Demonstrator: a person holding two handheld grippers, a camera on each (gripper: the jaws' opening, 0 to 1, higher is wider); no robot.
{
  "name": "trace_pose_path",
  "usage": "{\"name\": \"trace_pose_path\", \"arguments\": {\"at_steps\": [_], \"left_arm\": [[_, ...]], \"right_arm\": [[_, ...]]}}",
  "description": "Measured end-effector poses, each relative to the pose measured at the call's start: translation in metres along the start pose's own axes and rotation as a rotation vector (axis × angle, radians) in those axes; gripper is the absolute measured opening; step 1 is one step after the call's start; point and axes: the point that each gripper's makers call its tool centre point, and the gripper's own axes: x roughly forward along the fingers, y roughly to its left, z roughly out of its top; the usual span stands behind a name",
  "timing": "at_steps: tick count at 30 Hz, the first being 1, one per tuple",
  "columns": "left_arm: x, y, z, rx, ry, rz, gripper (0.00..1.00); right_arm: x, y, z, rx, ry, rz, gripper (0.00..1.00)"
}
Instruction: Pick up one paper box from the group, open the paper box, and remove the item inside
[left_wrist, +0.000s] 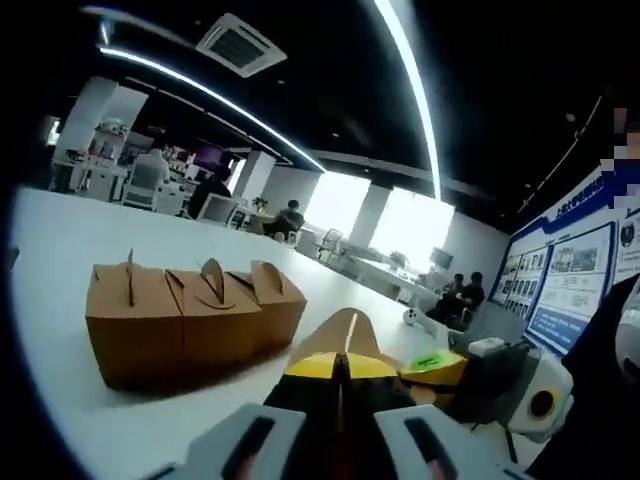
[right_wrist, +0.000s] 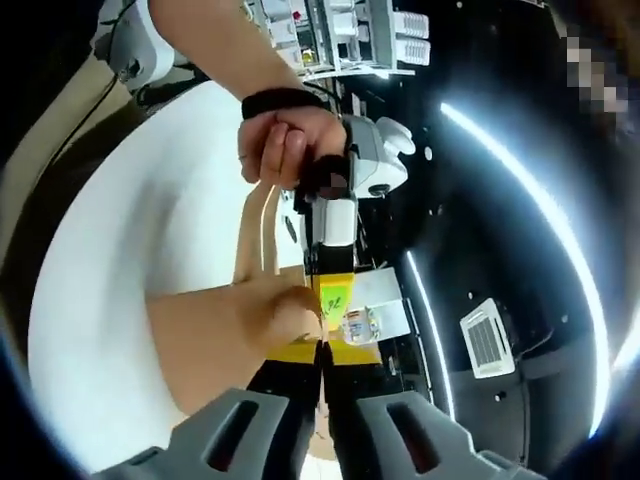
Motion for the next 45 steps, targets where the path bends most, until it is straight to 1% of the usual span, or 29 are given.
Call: {"name": "trace_pose_path", "arguments": {"at_steps": [2,4,6,7,9,11,15,18,20,23,26,27,28,29,30,33,40,44,45], "left_arm": [[0.000,0.005,-0.001,0.047,0.012,0.028,0.04],[-0.001,0.010,-0.001,0.063,0.019,0.045,0.04],[-0.003,0.022,-0.002,0.094,0.054,0.110,0.05],[-0.003,0.026,0.000,0.119,0.057,0.130,0.05],[-0.005,0.029,0.006,0.149,0.062,0.150,0.04],[-0.006,0.033,0.010,0.200,0.069,0.179,0.04],[-0.005,0.033,0.011,0.213,0.079,0.168,0.04],[-0.003,0.035,0.004,0.224,0.106,0.171,0.04],[-0.001,0.038,-0.001,0.226,0.120,0.175,0.05],[-0.001,0.043,-0.007,0.219,0.133,0.194,0.05],[-0.003,0.053,-0.012,0.187,0.149,0.226,0.05],[-0.004,0.057,-0.014,0.182,0.162,0.236,0.05],[-0.005,0.059,-0.022,0.169,0.195,0.239,0.04],[-0.002,0.059,-0.018,0.197,0.163,0.226,0.04],[-0.001,0.059,-0.019,0.187,0.168,0.227,0.04],[-0.003,0.059,-0.019,0.191,0.172,0.226,0.04],[-0.002,0.056,-0.021,0.217,0.163,0.209,0.04],[-0.002,0.055,-0.020,0.215,0.158,0.201,0.04],[-0.003,0.055,-0.021,0.216,0.159,0.199,0.04]], "right_arm": [[-0.002,-0.001,0.001,0.011,-0.003,0.001,0.03],[-0.004,-0.001,0.004,0.024,-0.009,-0.001,0.03],[-0.004,-0.002,0.007,0.024,-0.016,-0.003,0.03],[-0.004,-0.003,0.009,0.023,-0.019,-0.004,0.03],[-0.005,-0.005,0.011,0.023,-0.025,-0.006,0.03],[-0.006,-0.006,0.012,0.026,-0.029,-0.002,0.03],[-0.011,0.001,0.016,0.055,-0.042,0.034,0.03],[-0.017,0.006,0.020,0.119,-0.065,0.073,0.02],[-0.020,0.008,0.021,0.142,-0.074,0.096,0.02],[-0.024,0.015,0.025,0.169,-0.088,0.141,0.02],[-0.026,0.024,0.028,0.190,-0.099,0.184,0.02],[-0.026,0.028,0.029,0.195,-0.102,0.199,0.02],[-0.026,0.032,0.030,0.194,-0.104,0.214,0.02],[-0.026,0.034,0.030,0.195,-0.105,0.221,0.02],[-0.026,0.040,0.030,0.195,-0.106,0.240,0.02],[-0.024,0.050,0.032,0.205,-0.112,0.284,0.02],[-0.023,0.063,0.030,0.220,-0.103,0.328,0.02],[-0.020,0.069,0.028,0.232,-0.098,0.358,0.02],[-0.017,0.074,0.027,0.227,-0.094,0.378,0.02]]}}
